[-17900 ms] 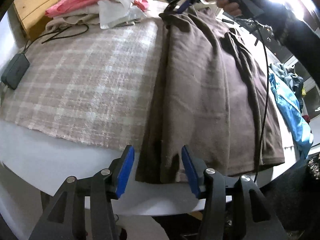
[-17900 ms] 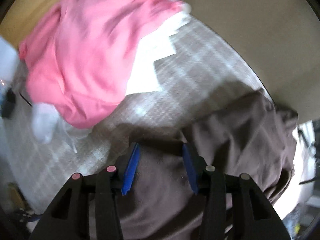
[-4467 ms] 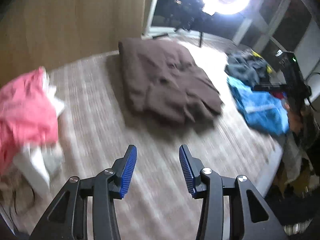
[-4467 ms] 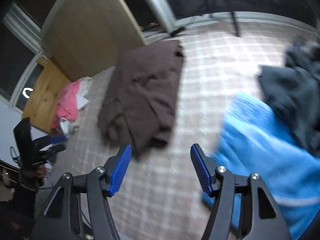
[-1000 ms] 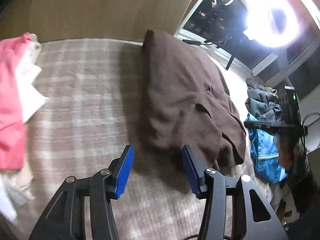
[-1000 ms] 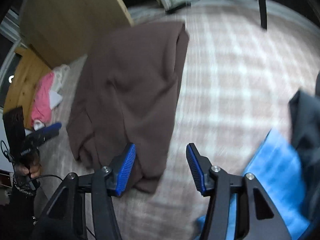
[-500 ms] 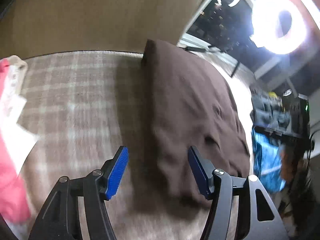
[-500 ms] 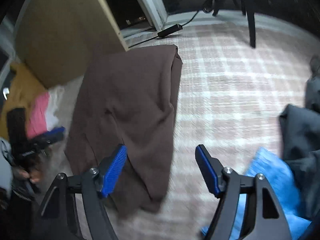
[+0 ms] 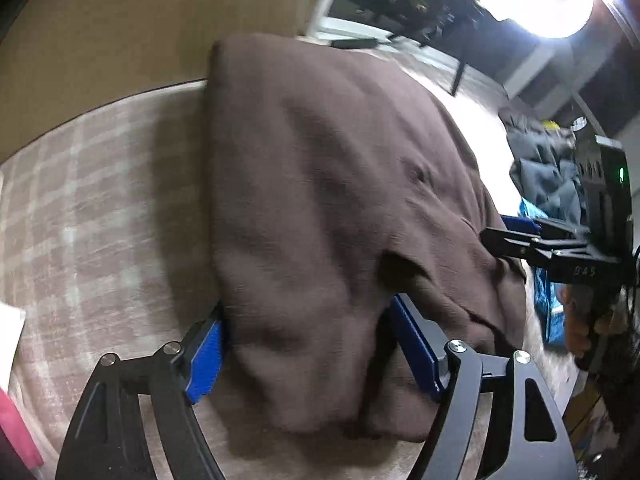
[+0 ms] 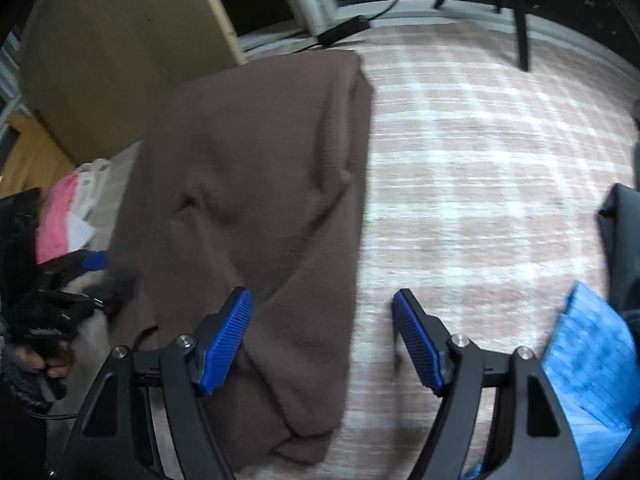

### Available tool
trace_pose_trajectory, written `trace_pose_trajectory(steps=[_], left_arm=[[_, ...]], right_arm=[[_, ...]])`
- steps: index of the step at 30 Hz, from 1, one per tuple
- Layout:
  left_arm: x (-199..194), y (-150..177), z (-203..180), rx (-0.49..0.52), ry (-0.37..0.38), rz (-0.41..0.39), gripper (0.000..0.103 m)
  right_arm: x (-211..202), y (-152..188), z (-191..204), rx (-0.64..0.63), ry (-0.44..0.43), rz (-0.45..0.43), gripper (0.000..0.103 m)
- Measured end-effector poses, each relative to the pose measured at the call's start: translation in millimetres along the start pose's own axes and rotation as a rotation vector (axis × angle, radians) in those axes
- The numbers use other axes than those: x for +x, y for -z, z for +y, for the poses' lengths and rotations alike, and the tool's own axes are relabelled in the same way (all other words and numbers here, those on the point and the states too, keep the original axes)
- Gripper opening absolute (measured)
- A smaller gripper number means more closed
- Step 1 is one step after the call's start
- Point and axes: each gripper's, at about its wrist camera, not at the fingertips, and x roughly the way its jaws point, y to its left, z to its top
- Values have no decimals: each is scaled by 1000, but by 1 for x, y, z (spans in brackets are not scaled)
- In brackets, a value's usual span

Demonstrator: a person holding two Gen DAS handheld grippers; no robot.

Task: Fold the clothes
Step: 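Grasp the folded brown garment with both grippers and lift it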

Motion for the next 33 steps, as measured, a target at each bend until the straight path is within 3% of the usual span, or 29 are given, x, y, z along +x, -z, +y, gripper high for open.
trace_pose_trajectory(steps=[3, 5, 9, 10, 12, 14, 19, 21, 28, 30, 33], left_arm=[[3, -2, -4, -6, 29, -17, 72], [3, -2, -2, -46, 73, -34, 54], [5, -4, -7, -44, 75, -54, 29], [4, -4, -5, -60, 97, -57, 27], [4, -8, -10, -70, 150, -64, 26], [0, -13, -24, -43, 156, -89, 25], [-32, -16, -47, 15, 98, -160, 22], [-53, -10, -47, 11, 102, -188, 22], [-126, 12, -44, -5, 116, -288, 22], [-152, 17, -27, -37, 122, -315, 22], [-195, 24, -5, -30, 69, -383, 23]], right_arm=[[11, 4, 14, -32, -19, -1, 73], [17, 4, 22, -30, -36, -7, 72], [30, 0, 37, 7, -77, -23, 39], [34, -1, 41, 16, -87, -27, 38], [40, -3, 49, 33, -109, -35, 34], [44, -7, 65, 36, -142, -45, 33], [31, -13, 104, 33, -141, -78, 30], [12, -22, 102, 67, -190, -86, 30], [-67, -9, 149, -50, -179, -136, 29], [-87, -9, 163, -92, -185, -150, 29], [-99, -22, 205, -174, -195, -188, 29]])
